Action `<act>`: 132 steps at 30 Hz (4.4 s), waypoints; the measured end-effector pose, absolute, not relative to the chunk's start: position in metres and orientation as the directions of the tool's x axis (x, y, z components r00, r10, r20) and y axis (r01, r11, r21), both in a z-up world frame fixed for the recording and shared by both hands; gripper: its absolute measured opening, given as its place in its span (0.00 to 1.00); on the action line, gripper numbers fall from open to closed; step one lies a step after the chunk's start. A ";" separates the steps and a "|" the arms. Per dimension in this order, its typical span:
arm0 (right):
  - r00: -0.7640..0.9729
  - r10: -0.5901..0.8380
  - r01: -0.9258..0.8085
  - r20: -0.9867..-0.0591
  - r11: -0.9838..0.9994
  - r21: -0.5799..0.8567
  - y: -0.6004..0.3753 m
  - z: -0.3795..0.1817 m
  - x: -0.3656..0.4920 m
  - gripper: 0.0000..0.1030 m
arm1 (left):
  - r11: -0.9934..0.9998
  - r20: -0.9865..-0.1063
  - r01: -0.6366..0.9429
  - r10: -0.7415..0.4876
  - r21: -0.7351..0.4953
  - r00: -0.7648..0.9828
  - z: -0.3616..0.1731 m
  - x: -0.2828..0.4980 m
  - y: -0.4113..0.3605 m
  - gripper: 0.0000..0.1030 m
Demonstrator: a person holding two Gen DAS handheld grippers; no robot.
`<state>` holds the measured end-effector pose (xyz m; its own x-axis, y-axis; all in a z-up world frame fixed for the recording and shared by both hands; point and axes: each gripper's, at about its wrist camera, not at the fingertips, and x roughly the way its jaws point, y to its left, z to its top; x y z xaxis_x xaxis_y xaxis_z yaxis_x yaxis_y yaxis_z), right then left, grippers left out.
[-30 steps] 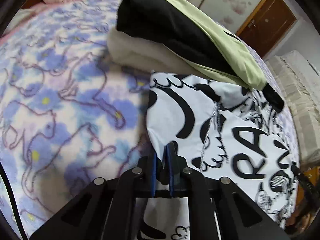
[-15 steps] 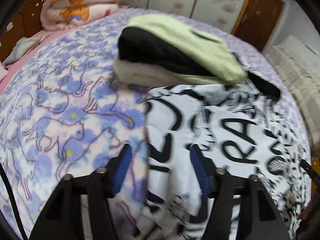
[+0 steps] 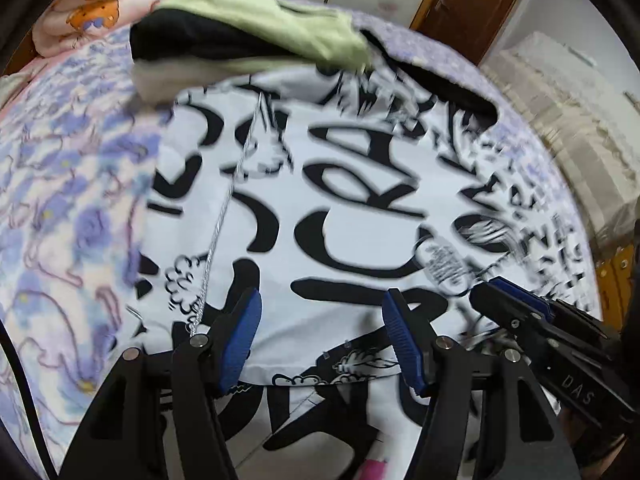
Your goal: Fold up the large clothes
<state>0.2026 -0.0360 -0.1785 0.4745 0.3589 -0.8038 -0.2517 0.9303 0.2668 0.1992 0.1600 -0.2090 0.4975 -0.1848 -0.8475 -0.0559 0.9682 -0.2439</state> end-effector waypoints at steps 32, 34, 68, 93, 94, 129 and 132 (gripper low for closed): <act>0.528 0.018 0.099 -0.849 0.992 0.083 -0.156 -0.194 0.218 0.25 | 0.973 -0.865 -0.078 -0.155 -0.217 0.478 -0.213 0.204 0.184 0.60; 0.533 0.015 0.102 -0.846 0.991 0.082 -0.155 -0.189 0.216 0.26 | 0.973 -0.865 -0.082 -0.152 -0.217 0.478 -0.209 0.202 0.185 0.60; 0.620 0.070 0.066 -0.781 0.988 0.140 -0.164 -0.083 0.093 0.37 | 0.985 -0.810 -0.090 -0.066 -0.145 0.582 -0.099 0.086 0.200 0.76; 0.240 0.196 0.078 -0.951 0.972 0.220 -0.297 -0.153 0.007 0.44 | 0.968 -0.901 -0.016 -0.229 -0.252 0.367 -0.200 -0.024 0.243 0.77; 0.223 0.210 0.098 -0.952 0.967 0.236 -0.306 -0.160 0.005 0.44 | 0.966 -0.906 -0.022 -0.234 -0.258 0.353 -0.206 -0.024 0.245 0.77; 0.246 0.357 -0.187 -0.901 0.930 0.318 -0.285 -0.186 -0.026 0.06 | 0.833 -0.803 -0.062 -0.507 -0.550 0.315 -0.207 -0.007 0.235 0.06; 0.353 0.409 -0.210 -0.842 0.911 0.354 -0.292 -0.147 -0.016 0.06 | 0.763 -0.728 -0.076 -0.574 -0.642 0.375 -0.179 0.003 0.239 0.06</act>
<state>-0.0160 -0.2917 -0.1471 0.3531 0.4086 -0.8417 -0.2099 0.9113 0.3543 0.0034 0.2390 -0.1789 0.3752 -0.5744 -0.7275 -0.0756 0.7633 -0.6416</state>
